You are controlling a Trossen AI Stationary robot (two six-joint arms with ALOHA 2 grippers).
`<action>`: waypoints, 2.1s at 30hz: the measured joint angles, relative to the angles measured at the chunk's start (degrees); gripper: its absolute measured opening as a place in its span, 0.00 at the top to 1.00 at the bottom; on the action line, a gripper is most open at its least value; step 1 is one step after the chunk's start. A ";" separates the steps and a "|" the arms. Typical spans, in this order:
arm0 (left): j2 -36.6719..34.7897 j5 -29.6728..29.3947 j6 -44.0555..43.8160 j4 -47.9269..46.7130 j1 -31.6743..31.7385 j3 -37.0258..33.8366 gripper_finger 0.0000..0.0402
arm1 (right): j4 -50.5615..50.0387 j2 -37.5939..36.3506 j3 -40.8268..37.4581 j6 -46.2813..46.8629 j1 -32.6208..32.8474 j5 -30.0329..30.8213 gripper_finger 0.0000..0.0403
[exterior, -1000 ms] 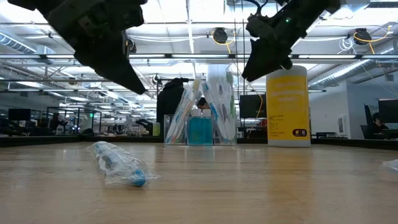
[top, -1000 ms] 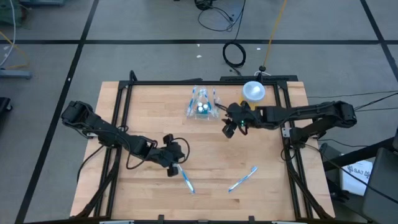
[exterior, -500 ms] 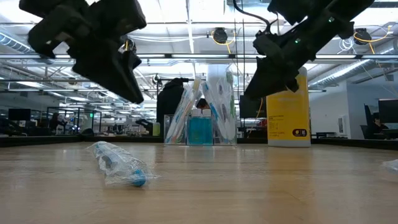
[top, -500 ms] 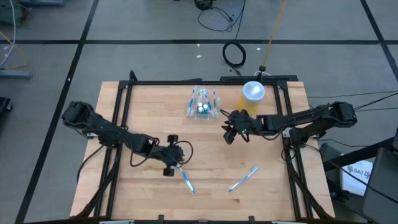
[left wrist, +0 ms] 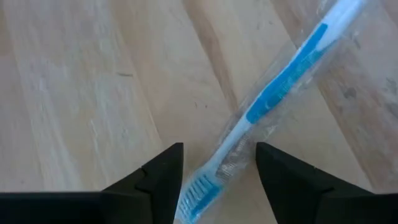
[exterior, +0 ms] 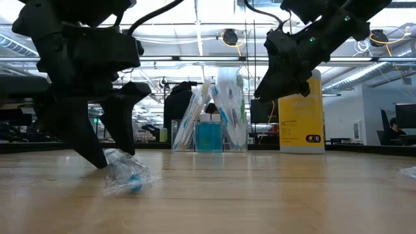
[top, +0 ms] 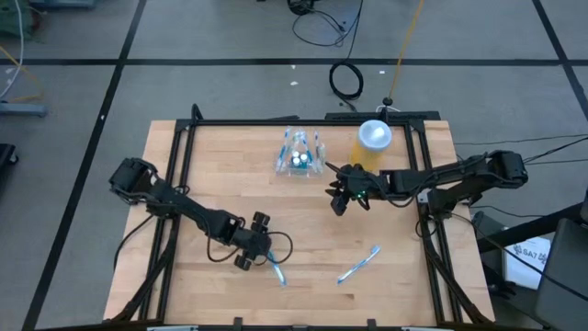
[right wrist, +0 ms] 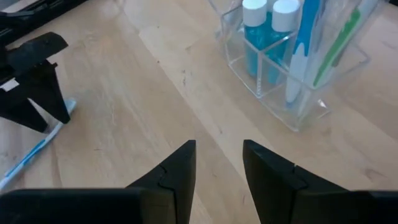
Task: Pick & Place toothbrushing station
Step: Put the blue toothbrush into the left compartment of the transparent organizer
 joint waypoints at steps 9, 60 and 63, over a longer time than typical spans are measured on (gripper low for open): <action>0.65 2.72 9.78 0.77 0.03 -0.07 0.71 | 0.66 0.00 0.00 2.99 1.64 0.15 0.68; -2.59 -2.36 78.90 15.42 9.94 8.15 0.97 | 60.62 30.75 -4.75 5.89 13.50 0.16 0.68; -2.59 -3.29 77.50 15.44 9.75 8.15 0.99 | 60.76 30.82 -4.82 4.72 12.97 -2.63 0.68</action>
